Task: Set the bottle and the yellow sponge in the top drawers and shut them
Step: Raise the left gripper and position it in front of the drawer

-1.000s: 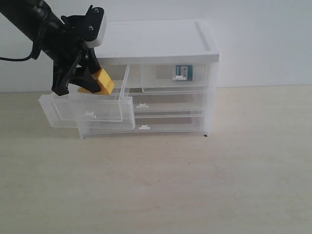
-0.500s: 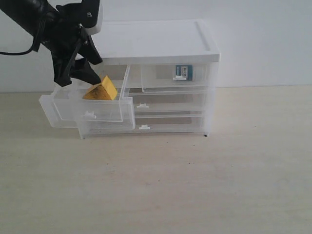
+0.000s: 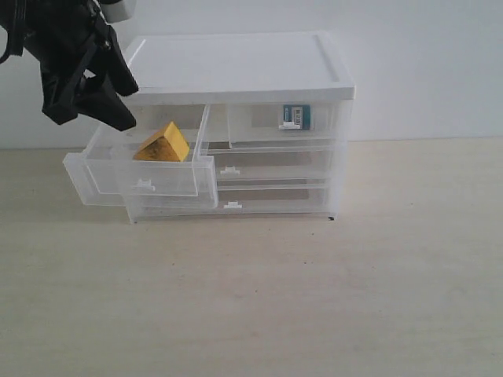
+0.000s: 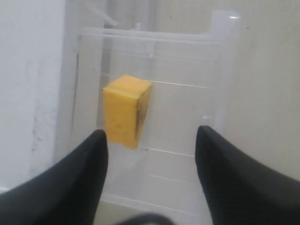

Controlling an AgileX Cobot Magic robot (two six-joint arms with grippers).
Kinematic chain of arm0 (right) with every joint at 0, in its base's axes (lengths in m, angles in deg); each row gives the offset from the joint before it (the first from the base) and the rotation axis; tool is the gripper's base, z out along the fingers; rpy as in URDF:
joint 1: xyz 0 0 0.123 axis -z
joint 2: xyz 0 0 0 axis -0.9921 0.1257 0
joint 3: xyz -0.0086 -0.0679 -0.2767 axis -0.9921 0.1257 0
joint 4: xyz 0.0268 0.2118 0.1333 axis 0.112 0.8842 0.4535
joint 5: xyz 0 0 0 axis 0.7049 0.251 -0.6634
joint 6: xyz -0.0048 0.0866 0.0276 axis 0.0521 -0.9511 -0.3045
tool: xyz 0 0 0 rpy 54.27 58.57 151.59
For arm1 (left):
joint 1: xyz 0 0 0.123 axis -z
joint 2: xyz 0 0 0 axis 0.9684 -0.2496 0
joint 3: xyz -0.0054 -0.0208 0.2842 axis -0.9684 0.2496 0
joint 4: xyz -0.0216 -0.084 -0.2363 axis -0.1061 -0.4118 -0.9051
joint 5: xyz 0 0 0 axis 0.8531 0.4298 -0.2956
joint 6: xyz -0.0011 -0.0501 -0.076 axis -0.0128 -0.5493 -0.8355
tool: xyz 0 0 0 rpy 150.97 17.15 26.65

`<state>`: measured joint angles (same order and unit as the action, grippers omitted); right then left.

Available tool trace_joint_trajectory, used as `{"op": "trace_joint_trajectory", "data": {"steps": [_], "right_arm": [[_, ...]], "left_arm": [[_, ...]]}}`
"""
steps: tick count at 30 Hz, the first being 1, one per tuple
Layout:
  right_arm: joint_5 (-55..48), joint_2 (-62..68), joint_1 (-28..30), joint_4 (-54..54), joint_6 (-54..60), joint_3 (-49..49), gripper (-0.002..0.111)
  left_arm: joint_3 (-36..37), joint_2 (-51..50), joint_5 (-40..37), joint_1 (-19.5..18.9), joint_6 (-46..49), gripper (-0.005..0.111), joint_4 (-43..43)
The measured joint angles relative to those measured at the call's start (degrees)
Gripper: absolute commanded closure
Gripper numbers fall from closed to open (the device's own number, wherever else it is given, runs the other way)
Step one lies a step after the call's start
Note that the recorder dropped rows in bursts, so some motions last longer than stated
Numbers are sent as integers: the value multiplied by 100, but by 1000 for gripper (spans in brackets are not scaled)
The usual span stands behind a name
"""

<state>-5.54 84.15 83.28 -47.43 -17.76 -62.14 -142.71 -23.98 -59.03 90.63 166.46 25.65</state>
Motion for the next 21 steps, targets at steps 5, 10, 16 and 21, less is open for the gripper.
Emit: {"op": "trace_joint_trajectory", "data": {"steps": [5, 10, 16, 21], "right_arm": [[0, 0, 0, 0, 0, 0, 108], [0, 0, 0, 0, 0, 0, 108], [0, 0, 0, 0, 0, 0, 108], [0, 0, 0, 0, 0, 0, 108]], "left_arm": [[456, 0, -31, 0, -37, 54, 70], [682, 0, -31, 0, -37, 54, 94], [695, 13, -41, 0, 5, 54, 94], [782, 3, -27, 0, 111, 54, 94]]}}
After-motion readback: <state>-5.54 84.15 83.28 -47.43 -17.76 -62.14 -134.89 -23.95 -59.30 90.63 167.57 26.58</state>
